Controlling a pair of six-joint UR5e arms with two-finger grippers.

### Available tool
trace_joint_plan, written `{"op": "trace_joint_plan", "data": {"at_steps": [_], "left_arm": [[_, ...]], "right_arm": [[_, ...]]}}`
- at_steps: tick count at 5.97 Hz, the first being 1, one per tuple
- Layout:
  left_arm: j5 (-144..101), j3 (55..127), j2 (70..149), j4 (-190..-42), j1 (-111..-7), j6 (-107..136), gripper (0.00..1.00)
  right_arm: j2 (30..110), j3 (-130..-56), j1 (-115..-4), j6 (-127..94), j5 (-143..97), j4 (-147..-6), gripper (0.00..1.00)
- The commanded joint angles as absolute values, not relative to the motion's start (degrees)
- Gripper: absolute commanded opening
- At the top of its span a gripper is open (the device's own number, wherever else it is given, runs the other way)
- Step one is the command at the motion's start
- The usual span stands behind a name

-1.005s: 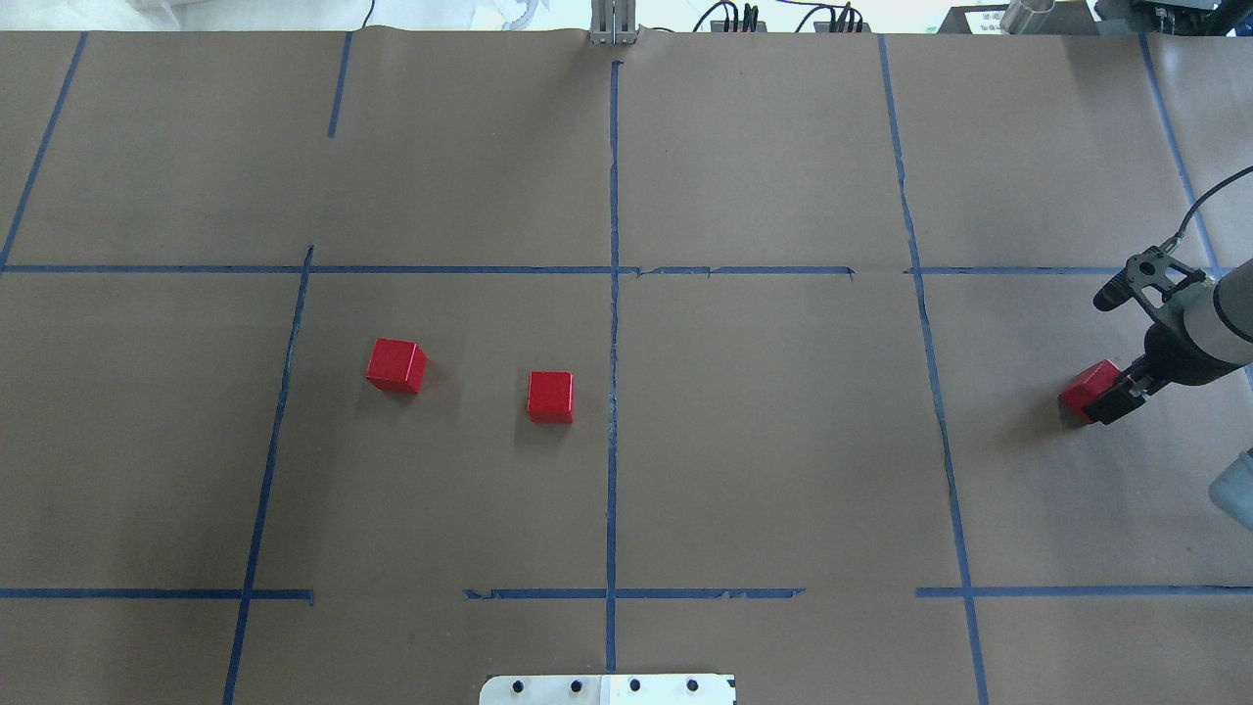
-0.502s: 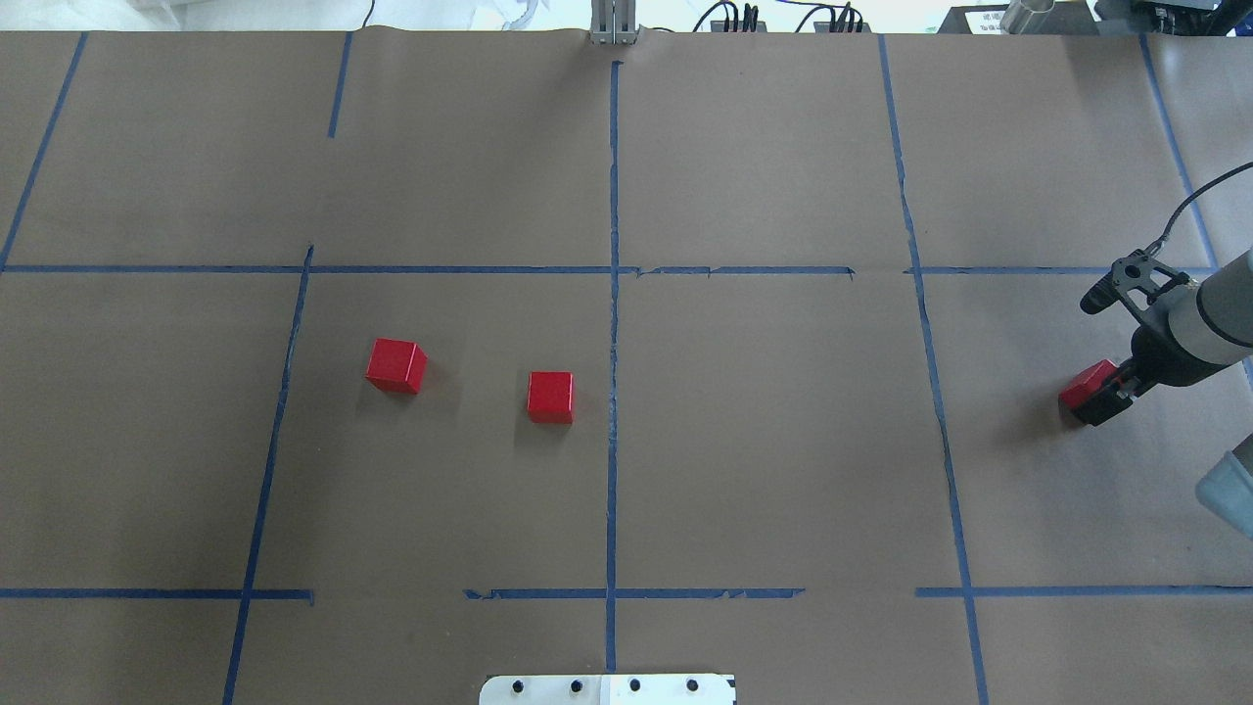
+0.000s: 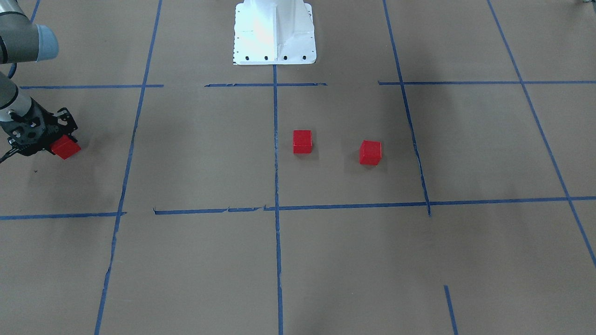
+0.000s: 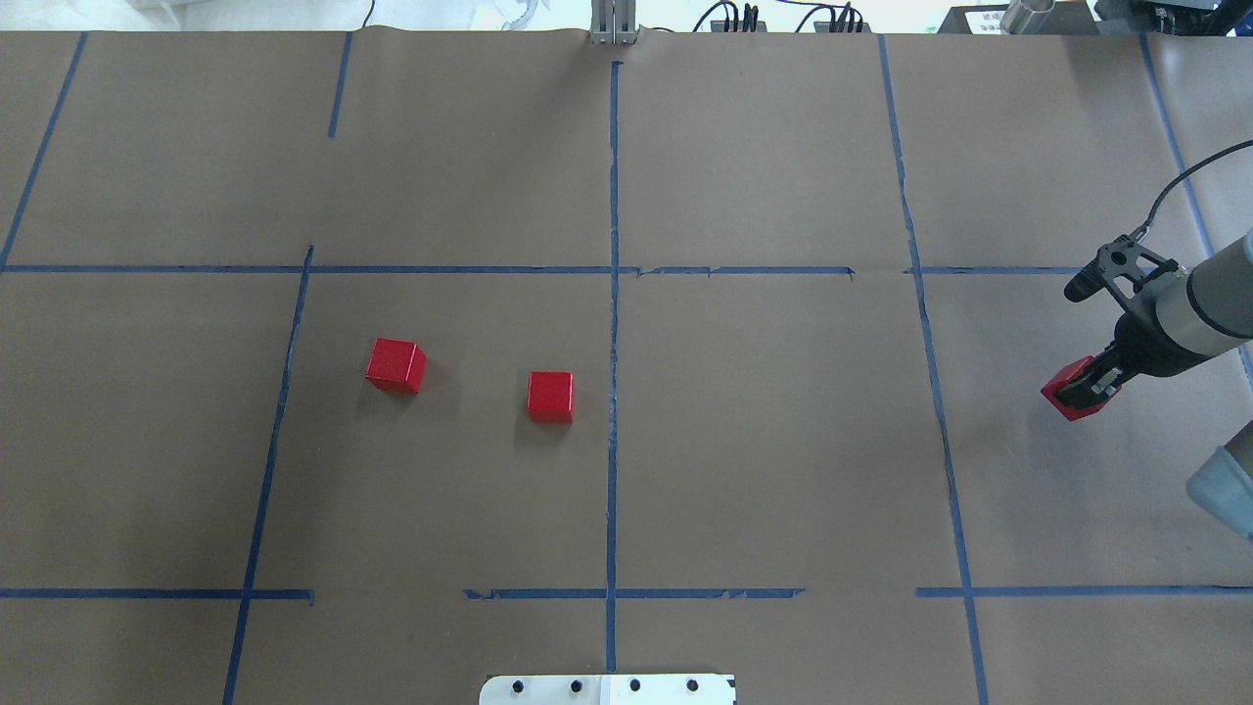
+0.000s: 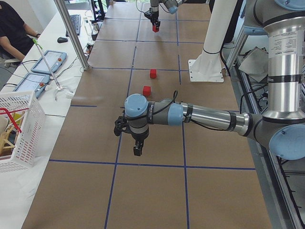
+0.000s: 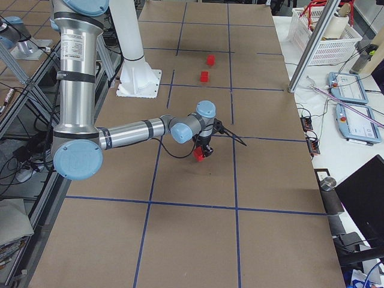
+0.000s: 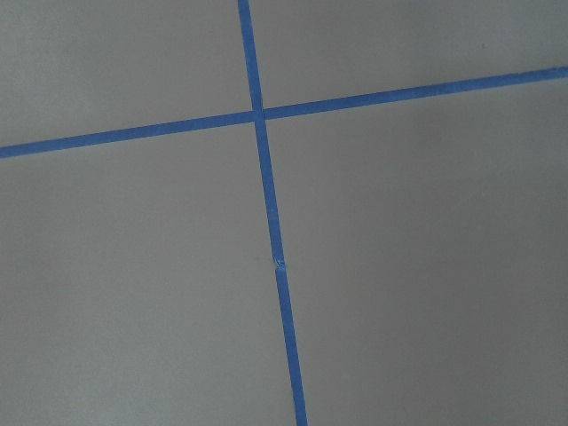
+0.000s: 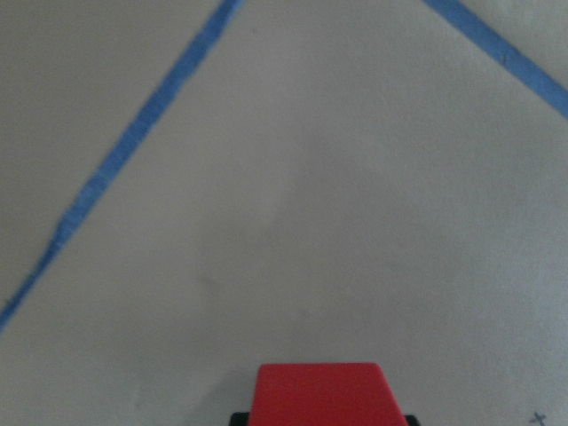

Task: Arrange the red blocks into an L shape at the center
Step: 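Lower the right gripper onto the outlying red cube and grasp it, then carry the red cube with the right gripper toward the center cube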

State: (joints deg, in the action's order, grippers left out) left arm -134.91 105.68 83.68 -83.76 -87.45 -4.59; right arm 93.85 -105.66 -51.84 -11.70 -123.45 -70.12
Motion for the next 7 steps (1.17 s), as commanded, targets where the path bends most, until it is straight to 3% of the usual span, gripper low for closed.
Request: {"op": "trace_joint_plan", "data": {"at_steps": [1,2,4,7], "left_arm": [[-134.9,105.6,83.8,-83.8,-87.5,-4.5,1.0],[-134.9,105.6,83.8,-83.8,-87.5,-4.5,1.0],[-134.9,105.6,83.8,-83.8,-87.5,-4.6,1.0],[-135.0,105.8,83.7,-83.8,-87.5,-4.7,1.0]], "right_arm": [[86.3,-110.0,-48.1,-31.5,-123.4,-70.7,0.0],[79.4,-109.2,-40.6,-45.8,-121.7,-71.3,0.0],[62.1,-105.2,-34.7,-60.7,-117.3,-86.0,0.0],[50.9,-96.3,-29.3,-77.9,-112.2,-86.9,0.0]]}}
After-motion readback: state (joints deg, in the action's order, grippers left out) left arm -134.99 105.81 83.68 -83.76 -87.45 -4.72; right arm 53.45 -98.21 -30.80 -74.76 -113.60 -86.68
